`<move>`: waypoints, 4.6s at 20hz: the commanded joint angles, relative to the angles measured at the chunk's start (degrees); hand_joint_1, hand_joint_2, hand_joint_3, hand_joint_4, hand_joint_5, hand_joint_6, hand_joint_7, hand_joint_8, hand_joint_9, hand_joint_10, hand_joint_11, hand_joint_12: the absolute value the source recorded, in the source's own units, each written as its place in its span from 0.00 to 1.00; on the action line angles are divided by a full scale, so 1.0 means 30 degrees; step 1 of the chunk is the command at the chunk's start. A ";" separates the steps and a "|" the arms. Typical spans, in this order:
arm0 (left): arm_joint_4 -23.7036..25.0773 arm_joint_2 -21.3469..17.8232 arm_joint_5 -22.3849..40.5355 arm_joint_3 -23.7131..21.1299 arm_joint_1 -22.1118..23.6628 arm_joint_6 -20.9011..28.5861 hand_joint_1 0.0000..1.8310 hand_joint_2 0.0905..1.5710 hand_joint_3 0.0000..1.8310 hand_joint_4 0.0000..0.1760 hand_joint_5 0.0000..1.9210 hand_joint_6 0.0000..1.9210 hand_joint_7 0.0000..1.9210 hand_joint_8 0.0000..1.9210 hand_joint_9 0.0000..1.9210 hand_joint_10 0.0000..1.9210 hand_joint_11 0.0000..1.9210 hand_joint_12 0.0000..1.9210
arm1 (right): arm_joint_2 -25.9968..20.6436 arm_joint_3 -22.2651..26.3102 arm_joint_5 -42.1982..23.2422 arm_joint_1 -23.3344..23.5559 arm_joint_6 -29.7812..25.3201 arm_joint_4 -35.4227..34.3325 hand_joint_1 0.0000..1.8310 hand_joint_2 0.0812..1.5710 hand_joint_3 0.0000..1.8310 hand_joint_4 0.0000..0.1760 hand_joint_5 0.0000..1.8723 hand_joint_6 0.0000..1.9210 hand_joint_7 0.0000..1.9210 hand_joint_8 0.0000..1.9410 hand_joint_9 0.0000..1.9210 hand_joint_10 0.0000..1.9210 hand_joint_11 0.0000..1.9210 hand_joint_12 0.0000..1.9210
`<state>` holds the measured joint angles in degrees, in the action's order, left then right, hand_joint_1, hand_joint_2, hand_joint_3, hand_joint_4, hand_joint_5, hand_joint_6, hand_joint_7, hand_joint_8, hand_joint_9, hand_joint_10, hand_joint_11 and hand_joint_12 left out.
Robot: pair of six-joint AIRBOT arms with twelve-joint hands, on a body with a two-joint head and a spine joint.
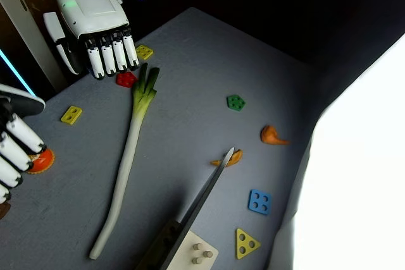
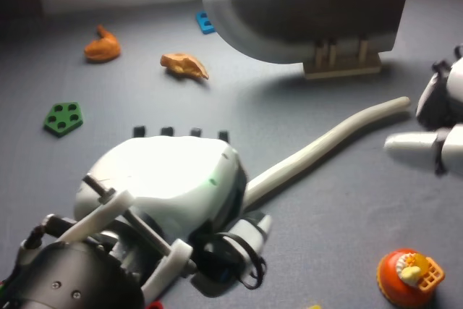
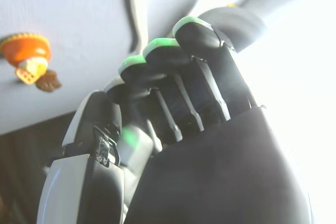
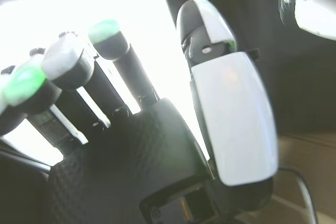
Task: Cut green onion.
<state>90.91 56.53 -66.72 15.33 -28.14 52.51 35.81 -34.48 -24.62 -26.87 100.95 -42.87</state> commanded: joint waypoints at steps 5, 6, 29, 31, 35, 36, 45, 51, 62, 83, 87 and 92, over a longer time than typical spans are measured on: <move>0.1812 -0.0030 -0.0358 0.0011 0.0077 0.0033 0.22 0.85 0.01 0.03 0.09 0.00 0.10 0.00 0.10 0.00 0.00 0.34 | -0.0175 -0.1097 -0.2742 0.1269 0.0249 0.0557 0.05 0.79 0.00 0.00 0.07 0.03 0.09 0.00 0.04 0.05 0.00 0.08; 0.1817 -0.0032 -0.0358 0.0004 0.0028 0.0033 0.22 0.85 0.00 0.03 0.09 0.00 0.10 0.00 0.10 0.00 0.00 0.34 | -0.0137 -0.1249 -0.2562 0.1813 0.0559 0.0557 0.08 0.79 0.00 0.00 0.08 0.02 0.09 0.00 0.05 0.05 0.00 0.12; 0.1855 -0.0074 -0.2312 -0.0130 -0.1038 0.1541 0.17 0.79 0.00 0.19 0.03 0.00 0.02 0.00 0.03 0.00 0.00 0.13 | 0.4783 -1.2449 0.4168 0.5283 0.5041 -0.6502 0.20 0.65 0.00 0.00 0.00 0.00 0.00 0.00 0.00 0.00 0.00 0.00; 0.2787 -0.0078 -0.2310 -0.0250 -0.1884 0.1956 0.20 0.77 0.00 0.31 0.04 0.00 0.02 0.00 0.01 0.01 0.00 0.05 | 0.5364 -1.3410 0.4332 0.4827 0.4831 -0.6498 0.32 0.61 0.00 0.00 0.00 0.00 0.00 0.00 0.00 0.00 0.00 0.00; 0.3758 -0.0063 -0.2310 -0.0411 -0.3324 0.3224 0.20 0.78 0.00 0.32 0.02 0.00 0.02 0.00 0.02 0.00 0.00 0.09 | 0.5822 -1.4124 0.3864 0.4225 -0.1479 -0.0195 0.45 0.57 0.00 0.04 0.00 0.00 0.00 0.00 0.00 0.00 0.00 0.00; 0.3897 -0.0047 -0.2310 -0.0411 -0.3404 0.3260 0.20 0.78 0.00 0.32 0.02 0.00 0.01 0.00 0.02 0.00 0.00 0.09 | 0.5876 -1.4122 0.3125 0.3971 -0.3893 0.2362 0.45 0.58 0.00 0.09 0.00 0.00 0.00 0.00 0.00 0.00 0.00 0.00; 0.4558 0.1221 -0.3551 0.0042 -0.4630 0.4593 0.31 0.81 0.01 0.10 0.04 0.00 0.02 0.00 0.03 0.00 0.00 0.06 | 0.7364 -1.5854 0.0071 0.2476 -0.9760 0.8049 0.53 0.58 0.00 0.08 0.00 0.00 0.00 0.00 0.00 0.00 0.00 0.00; 0.5016 0.1627 -0.4199 -0.0002 -0.6298 0.5264 0.26 0.83 0.01 0.16 0.03 0.00 0.03 0.01 0.03 0.01 0.00 0.01 | 0.9050 -1.8337 -0.0693 0.1425 -1.3775 1.1611 0.56 0.58 0.00 0.09 0.00 0.00 0.00 0.00 0.00 0.00 0.00 0.00; 0.4632 0.3199 -0.6517 0.0283 -0.7077 0.6274 0.25 0.84 0.00 0.16 0.04 0.00 0.04 0.00 0.03 0.00 0.00 0.09 | 1.1603 -2.2441 -0.3137 0.0434 -2.1544 1.5920 0.50 0.60 0.00 0.03 0.00 0.00 0.00 0.00 0.00 0.00 0.00 0.00; 0.3786 0.3283 -0.4035 0.1715 -0.7314 0.5936 0.26 0.87 0.00 0.10 0.05 0.00 0.04 0.00 0.02 0.00 0.00 0.13 | 1.3889 -2.5772 -0.4279 -0.0775 -2.2806 1.6917 0.53 0.57 0.00 0.15 0.00 0.00 0.00 0.00 0.00 0.00 0.00 0.00; 0.3647 0.3343 -0.3674 0.1933 -0.7281 0.5833 0.36 0.84 0.00 0.12 0.08 0.00 0.06 0.00 0.05 0.00 0.00 0.20 | 1.4117 -2.6102 -0.4556 -0.0853 -2.2808 1.6980 0.54 0.57 0.00 0.10 0.00 0.00 0.00 0.00 0.00 0.00 0.00 0.00; 0.3550 0.3411 -0.3465 0.2286 -0.7100 0.5730 0.35 0.85 0.00 0.12 0.08 0.00 0.07 0.00 0.06 0.00 0.00 0.23 | 1.4019 -2.6135 -0.4944 -0.0853 -2.2843 1.6999 0.54 0.57 0.00 0.15 0.02 0.01 0.06 0.02 0.04 0.02 0.00 0.00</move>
<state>97.34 66.32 -74.52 22.17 -50.09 69.82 78.67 -112.27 -32.88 -29.58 32.73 9.96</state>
